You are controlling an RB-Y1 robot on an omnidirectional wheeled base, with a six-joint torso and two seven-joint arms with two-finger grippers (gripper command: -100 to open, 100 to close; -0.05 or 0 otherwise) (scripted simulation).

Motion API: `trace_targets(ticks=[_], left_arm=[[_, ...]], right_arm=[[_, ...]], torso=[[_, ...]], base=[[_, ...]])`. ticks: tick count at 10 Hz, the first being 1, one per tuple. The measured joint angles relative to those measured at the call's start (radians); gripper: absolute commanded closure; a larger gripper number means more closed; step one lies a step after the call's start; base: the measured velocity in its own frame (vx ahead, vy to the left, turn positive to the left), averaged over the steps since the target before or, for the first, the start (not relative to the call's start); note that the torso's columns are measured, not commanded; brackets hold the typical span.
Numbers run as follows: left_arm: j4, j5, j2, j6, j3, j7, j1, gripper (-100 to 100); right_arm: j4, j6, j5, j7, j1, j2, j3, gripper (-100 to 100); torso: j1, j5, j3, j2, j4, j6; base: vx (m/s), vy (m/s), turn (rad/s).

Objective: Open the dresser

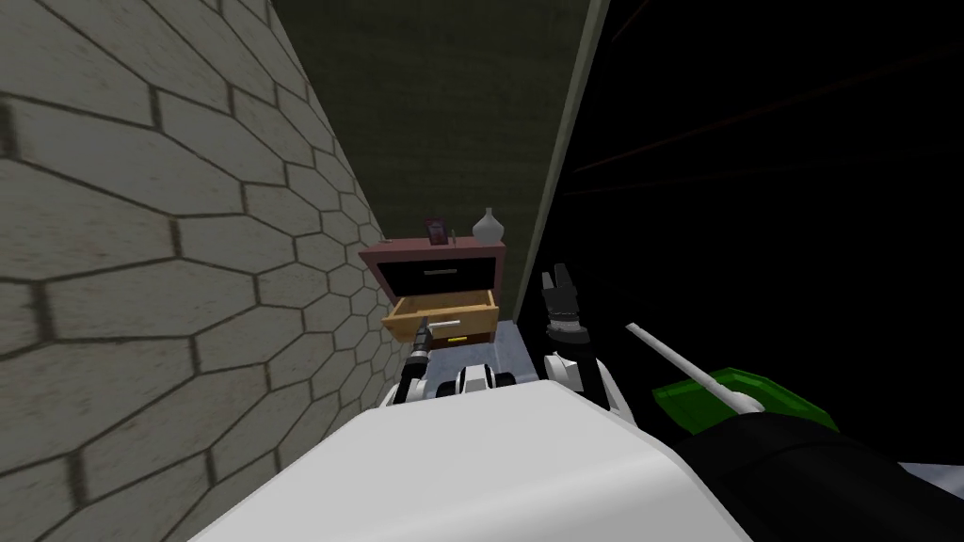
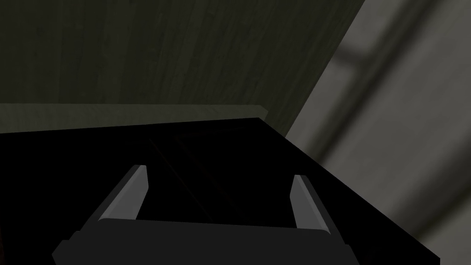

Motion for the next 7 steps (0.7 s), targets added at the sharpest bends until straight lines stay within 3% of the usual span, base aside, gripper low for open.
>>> trace_targets(ticks=[3, 7], left_arm=[[-0.034, 0.003, 0.008, 0.07, 0.005, 0.005, -0.034, -100], [-0.058, 0.009, 0.016, 0.161, 0.013, 0.011, -0.098, -100]], right_arm=[[0.0, 0.0, 0.0, 0.0, 0.0, 0.0, 0.0, 0], [0.0, 0.0, 0.0, 0.0, 0.0, 0.0, 0.0, 0]], torso=[[0.0, 0.0, 0.004, 0.007, 0.002, 0.0], [0.0, -0.002, 0.006, 0.011, 0.005, -0.002]], base=[[-0.023, -0.017, 0.0], [-0.081, -0.02, 0.049]])
